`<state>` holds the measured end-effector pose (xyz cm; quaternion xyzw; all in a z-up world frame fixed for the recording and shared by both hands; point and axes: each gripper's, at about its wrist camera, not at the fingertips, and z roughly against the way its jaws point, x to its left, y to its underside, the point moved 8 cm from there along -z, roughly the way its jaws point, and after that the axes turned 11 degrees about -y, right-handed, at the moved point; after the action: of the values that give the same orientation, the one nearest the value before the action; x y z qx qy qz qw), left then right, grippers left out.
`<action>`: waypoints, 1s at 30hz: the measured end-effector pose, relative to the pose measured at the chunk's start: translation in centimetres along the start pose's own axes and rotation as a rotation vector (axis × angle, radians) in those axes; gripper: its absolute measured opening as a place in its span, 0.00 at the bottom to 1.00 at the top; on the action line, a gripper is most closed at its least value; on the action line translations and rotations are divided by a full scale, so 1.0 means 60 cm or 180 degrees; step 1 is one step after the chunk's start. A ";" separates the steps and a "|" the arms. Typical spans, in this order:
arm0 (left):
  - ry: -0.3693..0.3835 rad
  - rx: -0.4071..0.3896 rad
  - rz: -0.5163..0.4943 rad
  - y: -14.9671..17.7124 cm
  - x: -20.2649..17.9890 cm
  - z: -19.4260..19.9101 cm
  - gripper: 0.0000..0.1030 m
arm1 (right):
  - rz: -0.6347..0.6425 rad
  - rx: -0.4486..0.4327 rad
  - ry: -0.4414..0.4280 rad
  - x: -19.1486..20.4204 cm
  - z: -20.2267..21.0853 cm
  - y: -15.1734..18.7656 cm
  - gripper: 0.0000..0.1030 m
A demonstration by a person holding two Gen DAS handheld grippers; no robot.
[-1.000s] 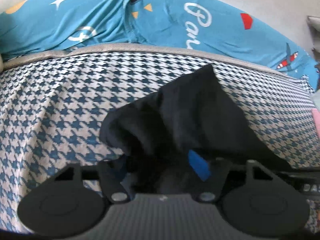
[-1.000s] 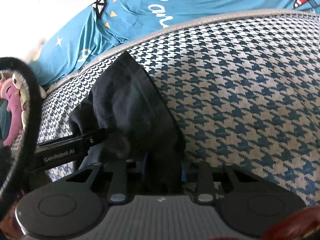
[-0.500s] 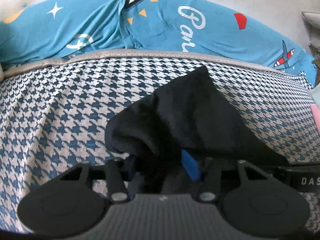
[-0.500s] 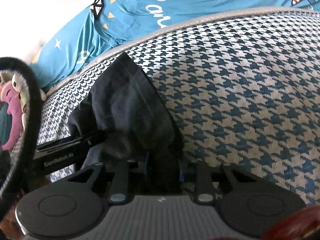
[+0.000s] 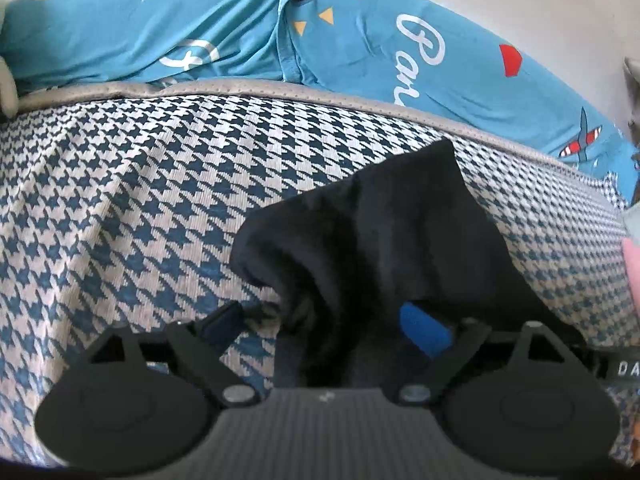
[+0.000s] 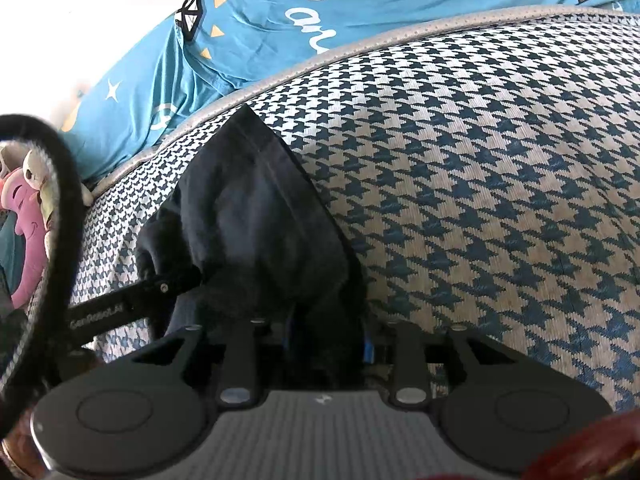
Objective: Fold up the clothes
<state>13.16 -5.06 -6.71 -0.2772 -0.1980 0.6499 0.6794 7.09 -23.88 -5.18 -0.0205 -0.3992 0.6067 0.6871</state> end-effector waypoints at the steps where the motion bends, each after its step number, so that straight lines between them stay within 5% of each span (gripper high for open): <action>1: 0.0070 0.0014 0.0031 -0.001 -0.001 0.001 0.48 | 0.0033 -0.0011 0.0006 0.002 0.000 0.000 0.27; 3: 0.0230 0.0058 0.0127 -0.003 -0.004 0.004 0.21 | 0.0106 -0.0041 0.0016 0.006 0.003 0.000 0.22; 5: 0.0209 -0.0004 0.0100 -0.005 -0.005 0.011 0.18 | 0.0184 -0.0076 0.0026 0.012 0.005 -0.001 0.20; 16: -0.0441 -0.0605 -0.0273 -0.032 -0.006 0.067 0.15 | 0.0635 -0.0409 -0.0112 0.073 0.029 -0.020 0.16; 30: -0.0859 -0.0868 -0.0053 -0.041 0.081 0.154 0.14 | 0.0766 -0.0482 -0.0492 0.135 0.015 -0.017 0.16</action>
<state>9.61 0.85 1.48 -0.2754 -0.3758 0.6427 0.6082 6.94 -17.68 0.20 -0.0732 -0.4902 0.6525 0.5732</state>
